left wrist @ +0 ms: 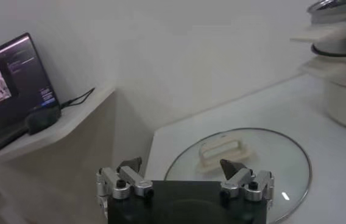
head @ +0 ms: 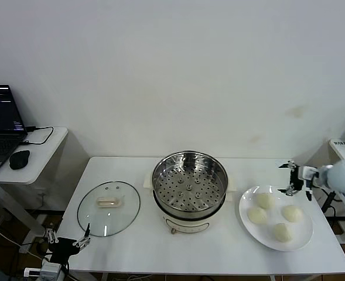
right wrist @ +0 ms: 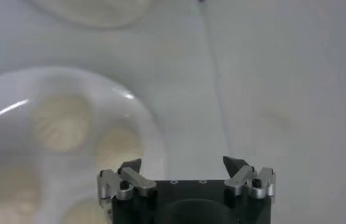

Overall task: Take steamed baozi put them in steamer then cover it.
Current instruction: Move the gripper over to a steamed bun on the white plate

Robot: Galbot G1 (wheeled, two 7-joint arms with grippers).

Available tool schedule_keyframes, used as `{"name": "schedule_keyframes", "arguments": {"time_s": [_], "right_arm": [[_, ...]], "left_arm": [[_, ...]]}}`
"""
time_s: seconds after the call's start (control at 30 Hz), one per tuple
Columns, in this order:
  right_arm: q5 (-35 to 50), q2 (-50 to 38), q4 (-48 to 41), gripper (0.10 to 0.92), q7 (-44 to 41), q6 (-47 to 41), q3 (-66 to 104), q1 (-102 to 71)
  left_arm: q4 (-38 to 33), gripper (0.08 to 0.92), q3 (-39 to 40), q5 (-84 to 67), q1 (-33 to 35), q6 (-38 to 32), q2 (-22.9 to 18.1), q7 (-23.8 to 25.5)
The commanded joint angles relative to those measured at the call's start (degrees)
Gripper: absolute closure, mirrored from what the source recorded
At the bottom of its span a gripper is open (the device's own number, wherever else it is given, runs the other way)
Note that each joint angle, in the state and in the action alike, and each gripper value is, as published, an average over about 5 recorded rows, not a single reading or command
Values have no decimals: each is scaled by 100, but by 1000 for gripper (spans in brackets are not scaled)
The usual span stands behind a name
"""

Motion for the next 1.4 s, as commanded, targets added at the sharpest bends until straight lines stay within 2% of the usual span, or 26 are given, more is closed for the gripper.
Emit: {"name": "schedule_keyframes", "arguments": {"time_s": [0.03, 0.37, 1.0, 1.4], "right_arm": [[-459, -28, -430, 202, -643, 166, -1558, 1287], [-544, 337, -720, 202, -763, 232, -1472, 898], [-440, 901, -1237, 202, 113, -101, -1224, 521], [-504, 1007, -1419, 203, 234, -94, -1082, 403]], "left_arm": [[-25, 177, -11, 18, 15, 1, -25, 8], [-74, 177, -18, 126, 111, 5, -88, 81], [-4, 177, 21, 212, 206, -9, -213, 74], [49, 177, 50, 246, 200, -12, -223, 67]]}}
